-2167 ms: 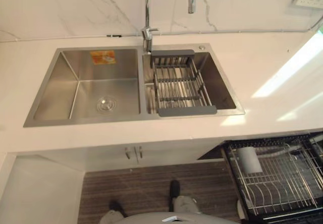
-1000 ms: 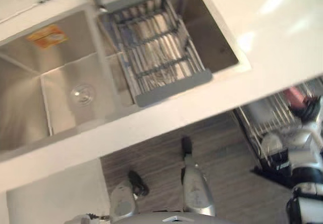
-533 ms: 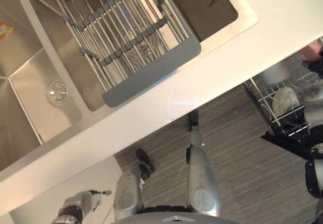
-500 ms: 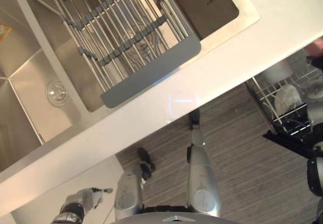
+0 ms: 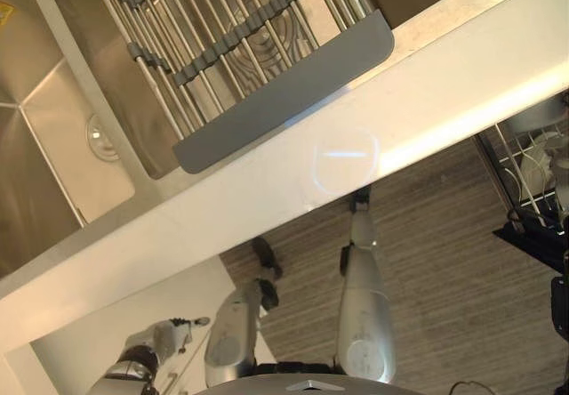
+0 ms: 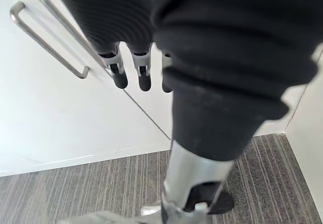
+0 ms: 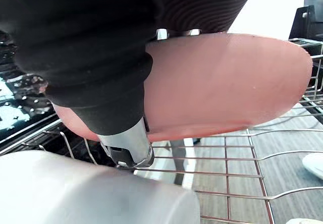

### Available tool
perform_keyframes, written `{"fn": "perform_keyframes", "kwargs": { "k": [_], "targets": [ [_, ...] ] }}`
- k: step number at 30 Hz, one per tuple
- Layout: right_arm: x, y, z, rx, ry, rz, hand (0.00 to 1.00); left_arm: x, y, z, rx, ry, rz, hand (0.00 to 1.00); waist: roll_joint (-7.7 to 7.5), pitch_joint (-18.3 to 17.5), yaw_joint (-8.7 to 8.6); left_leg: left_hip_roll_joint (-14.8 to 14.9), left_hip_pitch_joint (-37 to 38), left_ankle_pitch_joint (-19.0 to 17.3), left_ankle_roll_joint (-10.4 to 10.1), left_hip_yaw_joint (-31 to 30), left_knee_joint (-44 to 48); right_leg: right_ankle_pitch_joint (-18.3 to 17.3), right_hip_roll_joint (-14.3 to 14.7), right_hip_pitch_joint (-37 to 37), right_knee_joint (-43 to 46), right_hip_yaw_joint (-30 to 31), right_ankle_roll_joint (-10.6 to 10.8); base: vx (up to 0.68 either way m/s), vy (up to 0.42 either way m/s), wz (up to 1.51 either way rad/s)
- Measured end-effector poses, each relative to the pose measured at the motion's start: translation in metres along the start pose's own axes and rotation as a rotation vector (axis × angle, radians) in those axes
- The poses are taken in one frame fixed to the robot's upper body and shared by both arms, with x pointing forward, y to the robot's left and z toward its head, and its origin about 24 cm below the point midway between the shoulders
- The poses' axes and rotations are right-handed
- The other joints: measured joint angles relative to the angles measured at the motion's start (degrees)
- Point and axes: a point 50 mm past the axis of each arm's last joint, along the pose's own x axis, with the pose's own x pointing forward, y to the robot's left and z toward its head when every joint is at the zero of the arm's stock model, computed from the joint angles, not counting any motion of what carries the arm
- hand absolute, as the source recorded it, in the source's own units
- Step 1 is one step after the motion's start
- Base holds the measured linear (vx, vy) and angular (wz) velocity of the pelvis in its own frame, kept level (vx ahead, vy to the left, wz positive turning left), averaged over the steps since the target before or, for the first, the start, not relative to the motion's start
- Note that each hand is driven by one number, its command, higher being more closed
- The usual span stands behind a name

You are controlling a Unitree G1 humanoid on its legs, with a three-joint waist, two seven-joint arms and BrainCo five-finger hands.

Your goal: Walk over to the sink, pick up the cup, carry it to the dishwasher, place the cup inside the dishwasher, then close the dishwasher door

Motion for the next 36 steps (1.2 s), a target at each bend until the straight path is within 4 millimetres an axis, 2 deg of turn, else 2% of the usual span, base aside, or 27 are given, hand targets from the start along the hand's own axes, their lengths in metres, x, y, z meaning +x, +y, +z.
{"fn": "perform_keyframes", "kwargs": {
  "k": [2,6,8,10,11,16,21,23,27,30,31,34,35,36],
  "targets": [
    [0.0,0.0,-0.003,-0.008,0.004,0.015,1.0,0.0,-0.008,-0.001,0.004,-0.009,-0.03,0.0,0.44,-0.3,-0.17,-0.67,0.07,0.96,0.2,-0.55,-0.93,0.1,-0.77,0.03,0.0,-0.36,0.13,-0.02,0.041,0.19],
    [-0.008,0.001,-0.023,-0.038,0.047,0.048,1.0,0.001,-0.02,-0.005,0.044,-0.01,-0.057,0.0,2.21,-1.54,0.37,-2.34,1.0,1.75,0.94,-2.26,-1.61,0.84,-2.94,1.78,0.01,-1.52,0.88,-0.03,0.075,0.24],
    [-0.01,-0.001,-0.031,-0.067,0.056,0.044,1.0,0.001,-0.024,-0.008,0.074,-0.014,-0.066,0.0,2.84,-1.99,-0.03,-3.55,2.42,1.8,1.11,-4.03,-2.55,0.38,-4.45,3.73,0.01,-2.8,1.32,-0.03,0.099,0.33],
    [-0.012,0.0,-0.034,-0.081,0.058,0.046,1.0,0.001,-0.024,-0.009,0.09,-0.013,-0.065,0.0,2.85,-2.0,-0.35,-4.05,2.66,1.93,1.43,-4.99,-2.74,0.12,-5.2,4.53,0.0,-3.45,1.65,-0.04,0.081,0.3],
    [-0.012,-0.003,-0.036,-0.072,0.07,0.033,0.0,0.002,-0.023,-0.01,0.091,-0.009,-0.061,0.0,2.85,-2.0,-0.44,-4.4,2.6,1.98,1.77,-5.46,-2.76,-0.11,-5.83,4.8,-0.01,-4.46,1.9,-0.03,0.043,0.21],
    [-0.009,-0.009,-0.033,-0.049,0.072,0.014,0.0,0.004,-0.018,-0.019,0.093,0.037,-0.036,0.0,2.85,-2.0,-0.64,-4.31,2.64,2.19,1.85,-6.11,-2.72,-0.07,-5.88,5.19,0.0,-4.85,1.87,-0.01,-0.006,0.05],
    [-0.016,-0.004,-0.053,-0.089,0.151,0.085,0.0,0.004,-0.015,-0.021,0.092,0.04,-0.038,0.0,2.87,-2.01,-0.94,-3.2,5.16,2.08,1.7,-6.84,-2.66,0.24,-5.0,8.46,0.02,-5.99,1.45,0.03,-0.037,0.03],
    [-0.019,-0.002,-0.061,-0.088,0.183,0.101,0.0,0.004,-0.013,-0.024,0.083,0.044,-0.044,0.0,2.82,-1.97,-1.02,-3.05,6.17,1.39,1.72,-6.84,-2.38,-0.69,-4.95,9.69,0.01,-6.11,1.81,0.02,-0.001,-0.04],
    [-0.043,0.012,-0.096,-0.081,0.324,0.156,0.0,0.005,-0.002,-0.045,0.064,0.092,-0.021,0.0,2.73,-1.91,-2.87,-1.86,8.99,-1.05,1.72,-6.86,-0.33,-2.2,-4.5,14.47,0.01,-7.49,2.63,0.04,0.008,0.01],
    [-0.058,0.004,-0.126,-0.067,0.437,0.132,0.0,0.004,0.005,-0.053,0.026,0.106,-0.006,0.0,2.54,-1.78,-4.15,-1.23,11.07,-2.19,1.75,-7.0,0.28,-3.01,-4.24,17.4,0.03,-8.41,2.87,0.06,0.01,0.06],
    [-0.066,0.001,-0.137,-0.047,0.485,0.116,0.0,0.004,0.007,-0.053,0.028,0.097,-0.002,0.0,2.49,-1.75,-4.92,-0.73,11.85,-2.28,1.67,-7.38,0.32,-3.26,-4.17,18.9,0.03,-9.22,2.73,0.08,0.002,0.19],
    [-0.085,-0.004,-0.161,-0.013,0.572,0.082,0.0,0.004,0.007,-0.046,0.007,0.068,-0.002,0.0,2.02,-1.64,-5.45,0.2,13.04,-2.88,1.33,-8.18,1.22,-4.04,-3.53,21.5,0.03,-10.68,2.56,0.07,-0.018,0.18],
    [-0.098,-0.005,-0.172,0.027,0.612,0.05,0.0,0.003,0.01,-0.045,0.031,0.057,0.023,0.0,1.04,-1.96,-5.63,1.04,13.76,-3.06,1.14,-8.11,2.07,-4.56,-2.84,22.87,0.03,-10.99,2.6,0.05,-0.041,0.08],
    [-0.101,-0.005,-0.174,0.028,0.618,0.047,0.0,0.003,0.011,-0.045,0.041,0.057,0.028,0.0,0.6,-1.95,-5.64,1.21,13.77,-3.1,1.07,-8.08,2.2,-4.59,-2.7,22.96,0.03,-11.02,2.59,0.06,-0.056,0.05]
  ]
}}
